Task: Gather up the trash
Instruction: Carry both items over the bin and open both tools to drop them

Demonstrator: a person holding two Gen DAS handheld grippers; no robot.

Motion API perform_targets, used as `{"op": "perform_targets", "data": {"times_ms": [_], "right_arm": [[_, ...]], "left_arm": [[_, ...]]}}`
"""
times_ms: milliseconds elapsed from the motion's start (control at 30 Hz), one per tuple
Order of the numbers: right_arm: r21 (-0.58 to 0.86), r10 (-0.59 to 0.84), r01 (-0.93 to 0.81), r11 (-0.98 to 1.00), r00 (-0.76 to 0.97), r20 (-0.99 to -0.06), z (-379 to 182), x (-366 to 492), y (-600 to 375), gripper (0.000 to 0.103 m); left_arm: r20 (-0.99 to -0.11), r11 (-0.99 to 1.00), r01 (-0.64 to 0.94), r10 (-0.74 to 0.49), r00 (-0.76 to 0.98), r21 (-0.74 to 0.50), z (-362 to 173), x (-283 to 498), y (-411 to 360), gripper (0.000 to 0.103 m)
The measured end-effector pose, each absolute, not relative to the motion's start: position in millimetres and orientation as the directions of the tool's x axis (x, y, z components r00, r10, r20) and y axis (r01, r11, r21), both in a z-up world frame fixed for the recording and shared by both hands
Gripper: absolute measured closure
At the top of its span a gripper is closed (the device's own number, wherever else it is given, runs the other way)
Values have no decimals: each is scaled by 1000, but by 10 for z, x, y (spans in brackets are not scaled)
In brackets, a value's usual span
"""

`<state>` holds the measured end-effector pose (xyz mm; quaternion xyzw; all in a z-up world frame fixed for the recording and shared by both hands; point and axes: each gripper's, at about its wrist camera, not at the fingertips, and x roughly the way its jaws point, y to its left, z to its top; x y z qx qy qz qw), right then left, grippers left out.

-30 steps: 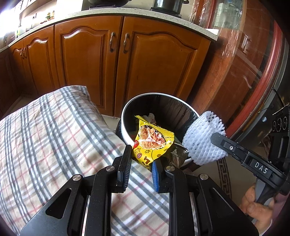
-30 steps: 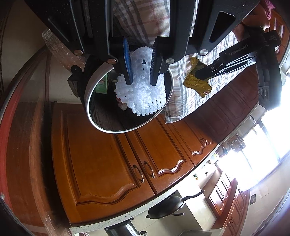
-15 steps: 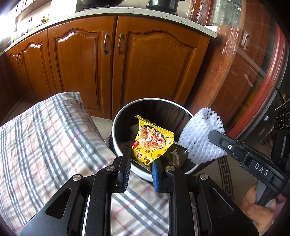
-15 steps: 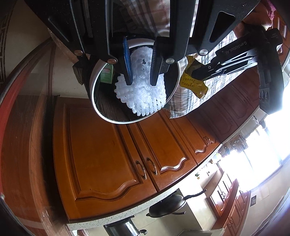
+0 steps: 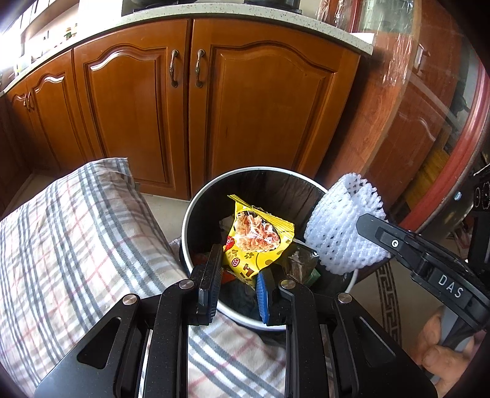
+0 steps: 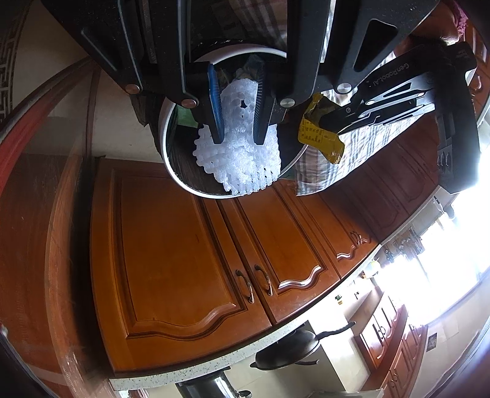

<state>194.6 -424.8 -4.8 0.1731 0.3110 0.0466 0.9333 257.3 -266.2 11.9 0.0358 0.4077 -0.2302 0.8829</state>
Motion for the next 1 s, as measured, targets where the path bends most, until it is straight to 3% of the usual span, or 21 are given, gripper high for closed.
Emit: {"op": "perform_targets", "data": {"times_ms": [533, 567, 633, 667, 700, 767, 1000], "right_arm": [[338, 198, 24, 941, 772, -604, -120, 2152, -4284, 81], [339, 201, 22, 941, 769, -607, -125, 2162, -4285, 80], [333, 201, 20, 943, 763, -615, -130, 2186, -4282, 78], [333, 201, 21, 943, 762, -616, -128, 2198, -4283, 76], [336, 202, 23, 942, 760, -617, -126, 2214, -4292, 68], [346, 210, 23, 938, 756, -620, -125, 2233, -4311, 55], [374, 236, 8, 927, 765, -600, -63, 2177, -4315, 36]], "left_arm": [[-769, 894, 427, -365, 524, -133, 14, 2746, -2857, 83], [-770, 893, 430, -368, 522, -135, 15, 2746, -2866, 82], [-776, 892, 433, -364, 515, -130, 17, 2752, -2892, 69], [-777, 895, 429, -357, 518, -125, 26, 2755, -2898, 56], [-774, 896, 427, -356, 524, -123, 38, 2748, -2893, 48], [-768, 895, 427, -361, 529, -126, 63, 2734, -2874, 43], [-762, 901, 409, -366, 535, -147, 98, 2652, -2718, 37]]}}
